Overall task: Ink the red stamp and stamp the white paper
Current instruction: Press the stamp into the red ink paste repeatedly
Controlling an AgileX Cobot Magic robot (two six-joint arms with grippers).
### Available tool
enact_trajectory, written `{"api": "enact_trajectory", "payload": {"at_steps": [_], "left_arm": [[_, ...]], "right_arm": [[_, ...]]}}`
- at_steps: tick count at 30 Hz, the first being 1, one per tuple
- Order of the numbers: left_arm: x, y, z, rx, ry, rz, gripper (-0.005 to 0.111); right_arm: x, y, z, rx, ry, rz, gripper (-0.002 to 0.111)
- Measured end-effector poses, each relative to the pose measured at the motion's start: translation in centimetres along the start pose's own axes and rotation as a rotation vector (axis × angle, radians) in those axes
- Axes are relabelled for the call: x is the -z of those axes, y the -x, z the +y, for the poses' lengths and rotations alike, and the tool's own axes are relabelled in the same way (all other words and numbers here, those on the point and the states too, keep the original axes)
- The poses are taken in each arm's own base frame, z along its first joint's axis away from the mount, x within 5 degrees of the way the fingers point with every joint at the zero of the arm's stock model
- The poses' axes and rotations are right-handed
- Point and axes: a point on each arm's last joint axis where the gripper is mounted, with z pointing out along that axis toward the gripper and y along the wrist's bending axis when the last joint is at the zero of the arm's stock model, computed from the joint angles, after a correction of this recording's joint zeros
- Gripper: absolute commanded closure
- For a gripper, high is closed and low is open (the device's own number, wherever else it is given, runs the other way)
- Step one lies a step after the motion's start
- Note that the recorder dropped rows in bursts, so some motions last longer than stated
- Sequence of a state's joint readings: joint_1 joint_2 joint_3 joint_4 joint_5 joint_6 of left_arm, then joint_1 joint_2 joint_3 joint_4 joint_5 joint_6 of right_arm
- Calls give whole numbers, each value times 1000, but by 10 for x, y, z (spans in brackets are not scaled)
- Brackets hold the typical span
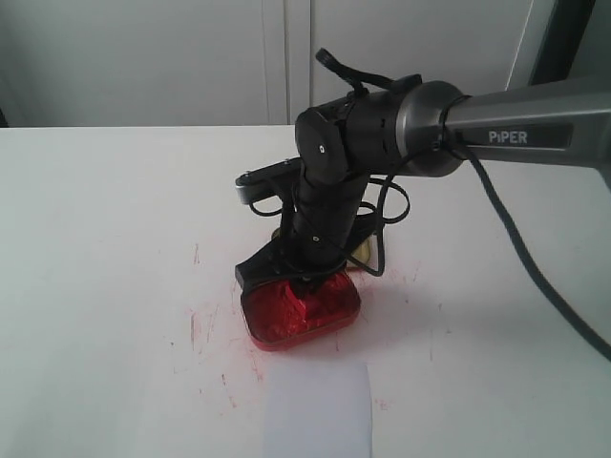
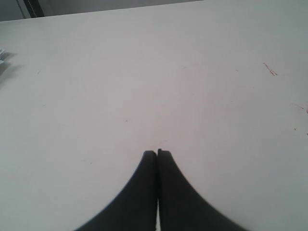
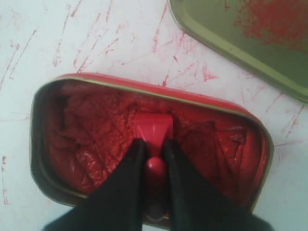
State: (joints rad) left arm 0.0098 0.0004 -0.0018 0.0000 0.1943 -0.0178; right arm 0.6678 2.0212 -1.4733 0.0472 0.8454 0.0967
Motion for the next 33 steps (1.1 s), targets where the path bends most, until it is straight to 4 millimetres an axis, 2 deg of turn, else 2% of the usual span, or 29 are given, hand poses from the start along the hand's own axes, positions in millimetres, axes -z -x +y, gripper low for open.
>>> {"api": "enact_trajectory", "payload": {"at_steps": [33], "left_arm": [[0, 0, 0, 0, 0, 0, 107]], "right_arm": [[-1, -4, 0, 11, -1, 24, 108]]}}
